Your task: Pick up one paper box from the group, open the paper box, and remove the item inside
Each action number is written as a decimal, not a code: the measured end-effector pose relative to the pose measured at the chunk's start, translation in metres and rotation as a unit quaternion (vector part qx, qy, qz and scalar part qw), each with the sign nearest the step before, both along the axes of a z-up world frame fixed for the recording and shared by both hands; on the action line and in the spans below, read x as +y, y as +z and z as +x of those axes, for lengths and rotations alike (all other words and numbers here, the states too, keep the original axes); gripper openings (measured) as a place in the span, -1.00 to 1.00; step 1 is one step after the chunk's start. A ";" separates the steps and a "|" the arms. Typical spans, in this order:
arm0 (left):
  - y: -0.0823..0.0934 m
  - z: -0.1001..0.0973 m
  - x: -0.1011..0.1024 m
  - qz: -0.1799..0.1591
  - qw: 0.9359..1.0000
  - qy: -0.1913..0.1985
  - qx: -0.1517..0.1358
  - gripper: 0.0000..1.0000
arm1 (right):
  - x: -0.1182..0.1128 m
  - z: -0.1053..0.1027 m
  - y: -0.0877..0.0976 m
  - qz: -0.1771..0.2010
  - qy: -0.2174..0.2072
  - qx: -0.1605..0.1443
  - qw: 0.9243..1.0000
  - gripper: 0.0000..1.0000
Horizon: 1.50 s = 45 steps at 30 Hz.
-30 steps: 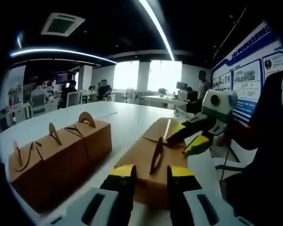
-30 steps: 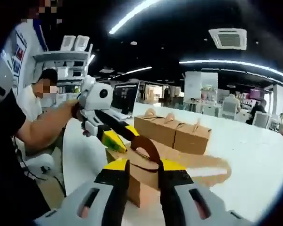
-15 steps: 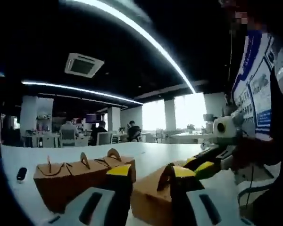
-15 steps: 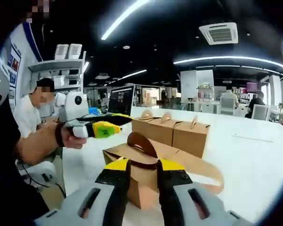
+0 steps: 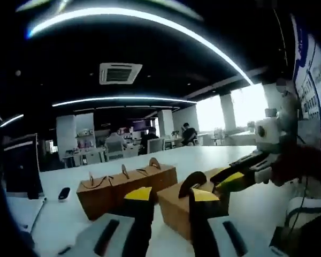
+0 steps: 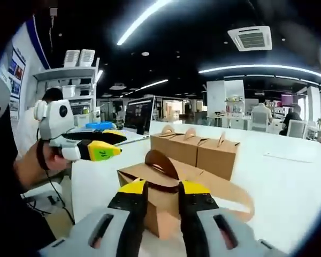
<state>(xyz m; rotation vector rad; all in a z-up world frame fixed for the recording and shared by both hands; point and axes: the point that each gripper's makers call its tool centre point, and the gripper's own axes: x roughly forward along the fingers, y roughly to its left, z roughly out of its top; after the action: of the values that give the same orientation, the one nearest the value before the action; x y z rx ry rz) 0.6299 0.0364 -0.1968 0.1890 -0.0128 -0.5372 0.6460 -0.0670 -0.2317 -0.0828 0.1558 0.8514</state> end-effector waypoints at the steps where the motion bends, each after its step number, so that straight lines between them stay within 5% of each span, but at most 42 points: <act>1: 0.006 -0.002 0.002 0.012 1.000 0.010 -0.018 -0.44 | 0.000 0.000 0.000 0.002 0.001 0.001 1.000 -0.51; 4: 0.016 -0.006 0.000 0.082 0.995 0.024 -0.057 -0.37 | 0.000 0.000 0.000 0.007 0.003 0.004 1.000 -0.51; 8: 0.017 -0.006 -0.017 0.145 0.988 0.011 -0.057 -0.35 | 0.000 -0.001 0.000 0.008 0.001 0.003 1.000 -0.51; 17: -0.008 -0.007 -0.060 0.310 0.949 -0.047 -0.023 -0.43 | 0.000 -0.001 0.000 0.010 0.007 0.001 1.000 -0.51; 22: -0.023 -0.005 -0.073 0.339 0.937 -0.080 0.017 -0.48 | 0.001 -0.002 0.001 0.011 0.005 0.006 1.000 -0.51; 25: -0.027 0.001 -0.073 0.373 0.924 -0.077 0.025 -0.49 | 0.001 -0.002 0.001 0.010 0.006 0.008 1.000 -0.51; 34: -0.032 -0.002 -0.081 0.399 0.911 -0.092 0.055 -0.54 | 0.001 0.000 0.000 0.014 0.016 0.006 1.000 -0.51; 44: -0.029 0.002 -0.074 0.434 0.897 -0.065 0.045 -0.51 | -0.001 0.002 -0.001 0.009 0.023 0.004 1.000 -0.50; 45: -0.031 0.004 -0.064 0.457 0.887 -0.049 0.044 -0.54 | -0.001 0.002 -0.001 0.008 0.024 0.003 1.000 -0.50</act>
<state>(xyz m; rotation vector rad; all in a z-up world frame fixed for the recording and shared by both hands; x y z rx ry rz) 0.6343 -0.0271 -0.2273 1.0940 0.3291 -0.6213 0.6482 -0.0677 -0.2331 -0.0687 0.1525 0.9003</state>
